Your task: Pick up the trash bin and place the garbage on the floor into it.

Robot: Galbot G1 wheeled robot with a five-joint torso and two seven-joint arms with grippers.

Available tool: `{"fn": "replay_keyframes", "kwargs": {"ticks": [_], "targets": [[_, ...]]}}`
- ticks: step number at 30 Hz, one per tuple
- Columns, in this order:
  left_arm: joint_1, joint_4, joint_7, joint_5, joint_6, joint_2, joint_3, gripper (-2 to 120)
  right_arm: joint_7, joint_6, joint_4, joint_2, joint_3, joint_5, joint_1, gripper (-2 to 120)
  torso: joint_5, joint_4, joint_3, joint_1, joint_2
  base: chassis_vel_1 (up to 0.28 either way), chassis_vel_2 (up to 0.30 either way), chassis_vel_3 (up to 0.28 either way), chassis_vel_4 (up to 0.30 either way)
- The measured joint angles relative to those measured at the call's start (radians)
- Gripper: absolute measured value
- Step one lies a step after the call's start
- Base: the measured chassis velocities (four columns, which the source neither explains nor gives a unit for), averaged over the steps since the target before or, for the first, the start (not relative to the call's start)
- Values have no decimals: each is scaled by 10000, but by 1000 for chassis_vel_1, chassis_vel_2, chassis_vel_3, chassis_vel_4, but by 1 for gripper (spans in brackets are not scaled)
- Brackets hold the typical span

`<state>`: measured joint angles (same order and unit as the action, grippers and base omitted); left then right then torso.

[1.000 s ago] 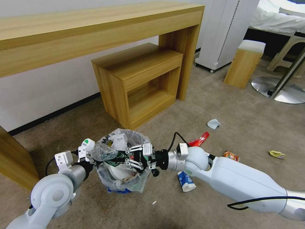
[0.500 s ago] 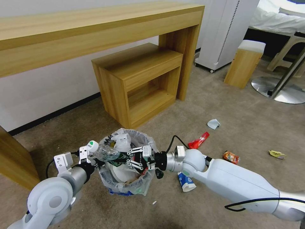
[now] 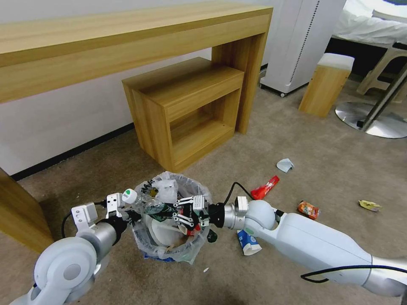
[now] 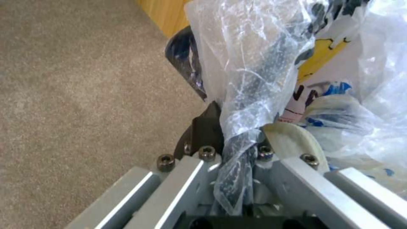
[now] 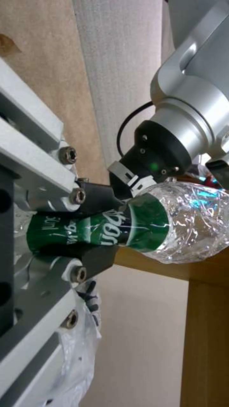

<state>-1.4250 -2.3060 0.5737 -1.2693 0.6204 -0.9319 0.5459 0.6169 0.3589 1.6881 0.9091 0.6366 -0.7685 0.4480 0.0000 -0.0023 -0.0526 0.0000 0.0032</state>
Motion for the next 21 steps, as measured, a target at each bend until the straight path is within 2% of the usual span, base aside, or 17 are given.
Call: {"fn": "replay_keyframes", "kwargs": {"ticks": [2, 6, 7, 9, 13, 16, 17, 20, 21], "targets": [[7, 27, -1, -5, -3, 0, 5, 0, 0, 0, 1, -12, -21, 10, 1, 14, 0, 0, 0, 0, 0, 0, 0, 0, 0], [45, 85, -17, -43, -10, 6, 21, 0, 119, 0, 6, -127, -196, 24, 68, 33, -1, 0, 0, 0, 0, 0, 0, 0, 0], [45, 85, -17, -43, -10, 6, 21, 0, 119, 0, 6, -127, -196, 24, 68, 33, -1, 0, 0, 0, 0, 0, 0, 0, 0], [76, 102, -17, -56, -31, 9, 30, 0, 188, -4, 36, -196, -280, 21, 117, 43, 0, 0, 0, 0, 0, 0, 0, 0, 0], [95, 144, -16, -66, -34, 9, 30, 0, 243, -7, 42, -225, -357, 20, 167, 52, 0, 0, 0, 0, 0, 0, 0, 0, 0], [118, 267, -17, -72, -55, 9, 45, 0, 348, -18, 89, -298, -456, 19, 229, 68, 0, 0, 0, 0, 0, 0, 0, 0, 0], [118, 267, -17, -72, -55, 9, 45, 0, 348, -18, 89, -298, -456, 19, 229, 68, 0, 0, 0, 0, 0, 0, 0, 0, 0], [149, 368, -18, -72, -72, 12, 61, 0, 396, -33, 153, -331, -515, -6, 231, 84, 0, 0, 0, 0, 1, 0, 0, 0, 0], [149, 368, -18, -72, -72, 12, 61, 0, 396, -33, 153, -331, -515, -6, 231, 84, 0, 0, 0, 0, 1, 0, 0, 0, 0]]}}
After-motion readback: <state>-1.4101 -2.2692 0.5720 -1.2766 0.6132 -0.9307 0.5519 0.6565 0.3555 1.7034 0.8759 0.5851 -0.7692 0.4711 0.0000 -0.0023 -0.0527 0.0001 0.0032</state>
